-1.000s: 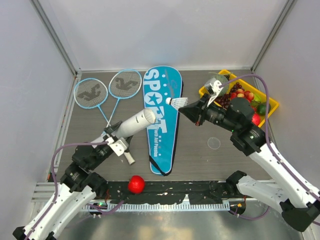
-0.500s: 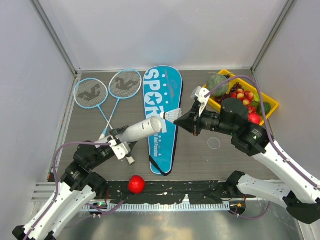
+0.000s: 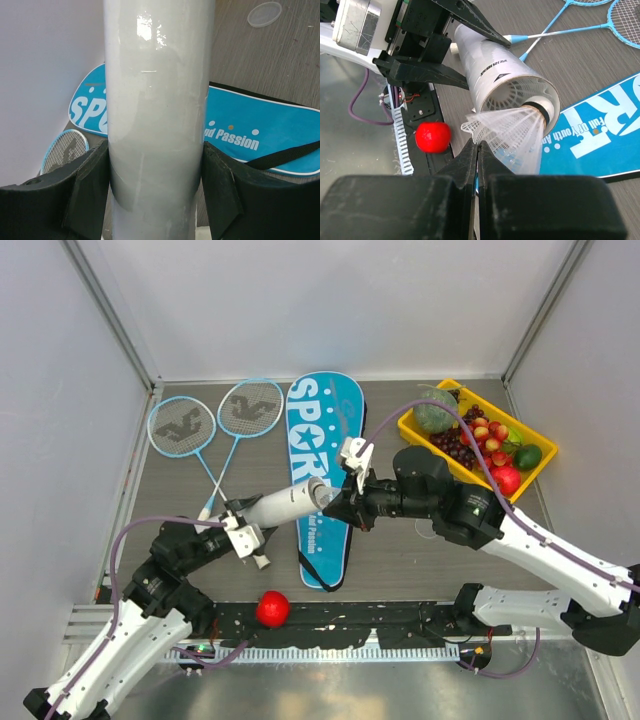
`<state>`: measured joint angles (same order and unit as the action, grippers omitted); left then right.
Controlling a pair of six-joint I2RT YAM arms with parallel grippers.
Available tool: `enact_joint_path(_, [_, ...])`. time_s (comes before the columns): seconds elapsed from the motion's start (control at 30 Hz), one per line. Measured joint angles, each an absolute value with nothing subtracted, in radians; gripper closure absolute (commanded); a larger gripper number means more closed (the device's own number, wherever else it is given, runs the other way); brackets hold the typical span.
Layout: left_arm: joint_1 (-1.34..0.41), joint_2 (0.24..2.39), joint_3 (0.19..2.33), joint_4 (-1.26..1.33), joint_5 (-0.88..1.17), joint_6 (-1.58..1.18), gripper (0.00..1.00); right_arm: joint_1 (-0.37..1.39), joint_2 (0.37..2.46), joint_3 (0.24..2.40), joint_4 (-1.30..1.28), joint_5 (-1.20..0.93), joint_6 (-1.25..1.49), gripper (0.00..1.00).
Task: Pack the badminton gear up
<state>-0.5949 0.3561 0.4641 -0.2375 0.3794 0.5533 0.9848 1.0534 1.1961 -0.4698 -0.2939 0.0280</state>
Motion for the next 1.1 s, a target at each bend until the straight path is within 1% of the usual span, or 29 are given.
enact_joint_path(0.27, [-0.595,0.356,0.467,-0.238,0.386,0.554,0.87,1.026,1.038,1.229,-0.511,-0.194,0.033,0.95])
enact_joint_path(0.5, [-0.595,0.356,0.467,-0.238,0.442,0.570,0.86,1.030,0.985,1.229,-0.518,-0.192,0.032,0.94])
enact_joint_path(0.67, [-0.595,0.355,0.467,-0.239,0.483,0.589,0.86,1.031,1.037,1.229,-0.518,-0.212,0.028,0.95])
enact_joint_path(1.1, [-0.595,0.347,0.467,-0.253,0.492,0.607,0.86,1.032,1.142,1.228,-0.454,-0.286,0.038,0.95])
